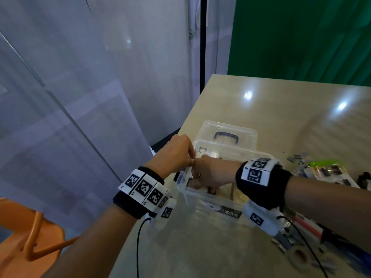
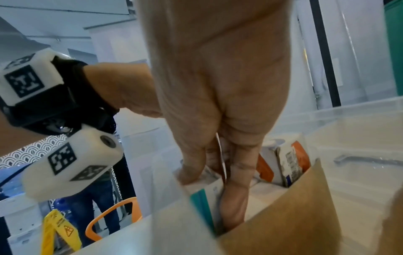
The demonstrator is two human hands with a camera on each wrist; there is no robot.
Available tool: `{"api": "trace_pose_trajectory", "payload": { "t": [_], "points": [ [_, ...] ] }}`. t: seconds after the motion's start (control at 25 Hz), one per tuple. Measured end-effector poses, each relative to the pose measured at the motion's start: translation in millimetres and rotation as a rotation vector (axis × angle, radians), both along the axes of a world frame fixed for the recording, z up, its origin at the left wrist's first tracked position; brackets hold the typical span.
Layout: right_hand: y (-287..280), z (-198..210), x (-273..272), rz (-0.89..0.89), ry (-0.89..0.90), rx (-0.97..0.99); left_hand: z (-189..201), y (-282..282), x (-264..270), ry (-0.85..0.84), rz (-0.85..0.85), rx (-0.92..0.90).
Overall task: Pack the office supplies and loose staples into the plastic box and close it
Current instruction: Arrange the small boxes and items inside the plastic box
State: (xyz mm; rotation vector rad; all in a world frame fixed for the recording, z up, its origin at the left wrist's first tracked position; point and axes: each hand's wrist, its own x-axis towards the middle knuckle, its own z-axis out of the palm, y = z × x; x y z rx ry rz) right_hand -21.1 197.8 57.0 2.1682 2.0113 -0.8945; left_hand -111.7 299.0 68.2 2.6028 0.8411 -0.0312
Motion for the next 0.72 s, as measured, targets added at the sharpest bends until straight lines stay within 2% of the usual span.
{"api": "trace_pose_trajectory", "payload": {
  "t": [0.2, 0.4, 0.56, 0.72],
  "points": [
    [-4, 11, 18, -0.052, 0.09, -0.027, -3, -5, -12, 0.039, -0.05, -0.001],
    [-3, 1, 24, -0.093, 0.061, -0.087, -18, -20, -10, 0.185, -0.077, 0.009],
    [-2, 0, 21, -0.038, -0.008, -0.08, -24, -27, -4, 0.203, -0.065, 0.041],
    [-2, -3, 33, -0.118, 0.132, -0.105, -27, -30, -3, 0.199, -0.043, 0.14]
  ]
}}
